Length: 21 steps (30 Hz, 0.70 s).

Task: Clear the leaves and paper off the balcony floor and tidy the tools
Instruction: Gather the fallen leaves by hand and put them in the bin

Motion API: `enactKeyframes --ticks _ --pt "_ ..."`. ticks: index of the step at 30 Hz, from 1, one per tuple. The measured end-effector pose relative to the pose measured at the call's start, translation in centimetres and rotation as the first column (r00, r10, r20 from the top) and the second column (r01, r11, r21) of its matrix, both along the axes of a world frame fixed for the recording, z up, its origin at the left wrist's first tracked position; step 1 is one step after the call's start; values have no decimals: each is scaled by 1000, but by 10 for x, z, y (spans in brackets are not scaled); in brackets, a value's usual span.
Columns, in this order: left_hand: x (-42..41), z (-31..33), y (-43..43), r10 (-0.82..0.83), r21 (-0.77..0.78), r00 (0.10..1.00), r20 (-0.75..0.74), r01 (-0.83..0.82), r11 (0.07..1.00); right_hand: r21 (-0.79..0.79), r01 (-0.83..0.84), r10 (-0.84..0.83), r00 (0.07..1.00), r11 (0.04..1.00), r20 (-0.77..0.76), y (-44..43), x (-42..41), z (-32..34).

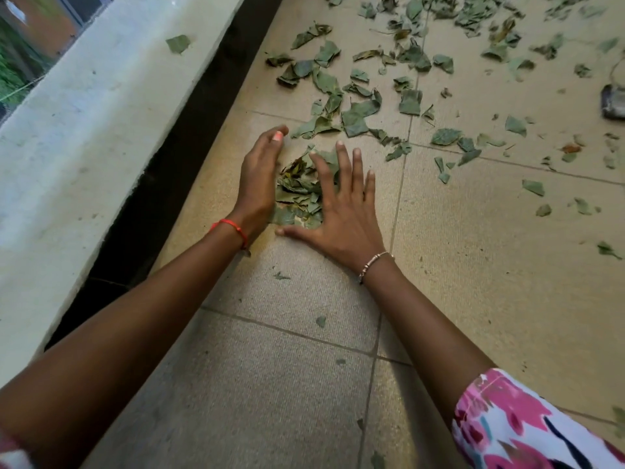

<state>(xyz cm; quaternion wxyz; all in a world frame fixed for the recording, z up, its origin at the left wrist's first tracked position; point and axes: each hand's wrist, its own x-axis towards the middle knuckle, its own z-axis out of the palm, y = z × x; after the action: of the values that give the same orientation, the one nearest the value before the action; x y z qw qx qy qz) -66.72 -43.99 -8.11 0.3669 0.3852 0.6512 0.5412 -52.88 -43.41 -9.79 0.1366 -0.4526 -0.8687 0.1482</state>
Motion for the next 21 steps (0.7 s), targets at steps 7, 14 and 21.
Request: enactKeyframes --ticks 7,14,21 --pt "9 5 19 21 20 972 232 -26 999 -10 229 -229 973 973 -22 30 -29 3" --pt "-3 0 50 17 77 1000 5 -18 997 58 580 -537 783 812 -313 69 54 12" --pt "-25 0 79 -37 -75 928 -370 10 997 -67 538 -542 834 840 -99 86 72 -3"
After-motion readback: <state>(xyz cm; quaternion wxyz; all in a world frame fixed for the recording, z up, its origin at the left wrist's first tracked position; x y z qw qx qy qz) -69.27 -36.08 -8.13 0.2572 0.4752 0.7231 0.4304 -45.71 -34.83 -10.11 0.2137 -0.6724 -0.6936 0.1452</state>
